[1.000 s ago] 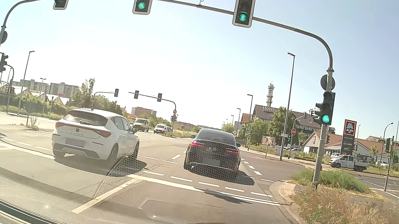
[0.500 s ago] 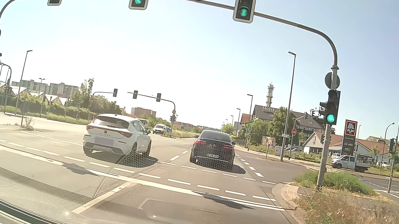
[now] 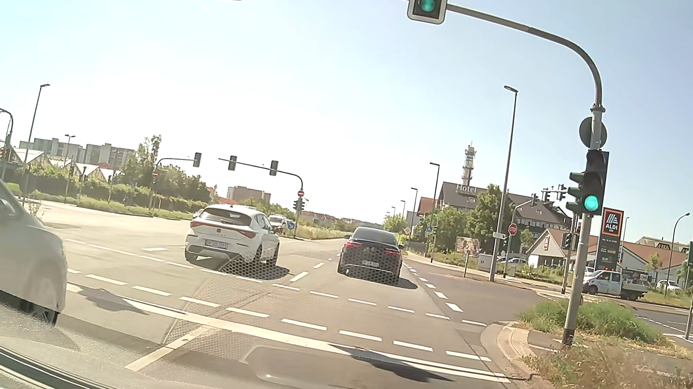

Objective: Follow the waypoints while adhering to traffic rules and regulations

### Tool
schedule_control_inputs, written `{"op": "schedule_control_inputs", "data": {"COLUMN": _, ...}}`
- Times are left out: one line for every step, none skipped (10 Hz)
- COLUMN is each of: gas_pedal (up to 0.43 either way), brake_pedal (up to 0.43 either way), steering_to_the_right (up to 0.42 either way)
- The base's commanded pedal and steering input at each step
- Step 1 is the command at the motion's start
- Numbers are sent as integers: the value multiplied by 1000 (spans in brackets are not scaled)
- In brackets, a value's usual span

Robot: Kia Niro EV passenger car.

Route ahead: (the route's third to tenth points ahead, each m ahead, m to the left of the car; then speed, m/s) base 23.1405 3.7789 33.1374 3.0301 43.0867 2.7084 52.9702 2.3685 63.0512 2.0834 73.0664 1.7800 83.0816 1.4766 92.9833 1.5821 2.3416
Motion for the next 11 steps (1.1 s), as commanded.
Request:
{"op": "schedule_control_inputs", "data": {"gas_pedal": 319, "brake_pedal": 24, "steering_to_the_right": 5}}
{"op": "schedule_control_inputs", "data": {"gas_pedal": 319, "brake_pedal": 24, "steering_to_the_right": 5}}
{"op": "schedule_control_inputs", "data": {"gas_pedal": 331, "brake_pedal": 24, "steering_to_the_right": 5}}
{"op": "schedule_control_inputs", "data": {"gas_pedal": 331, "brake_pedal": 24, "steering_to_the_right": 5}}
{"op": "schedule_control_inputs", "data": {"gas_pedal": 331, "brake_pedal": 24, "steering_to_the_right": 5}}
{"op": "schedule_control_inputs", "data": {"gas_pedal": 331, "brake_pedal": 24, "steering_to_the_right": 5}}
{"op": "schedule_control_inputs", "data": {"gas_pedal": 339, "brake_pedal": 24, "steering_to_the_right": 5}}
{"op": "schedule_control_inputs", "data": {"gas_pedal": 339, "brake_pedal": 24, "steering_to_the_right": 5}}
{"op": "schedule_control_inputs", "data": {"gas_pedal": 339, "brake_pedal": 24, "steering_to_the_right": 5}}
{"op": "schedule_control_inputs", "data": {"gas_pedal": 339, "brake_pedal": 24, "steering_to_the_right": 5}}
{"op": "schedule_control_inputs", "data": {"gas_pedal": 339, "brake_pedal": 24, "steering_to_the_right": 4}}
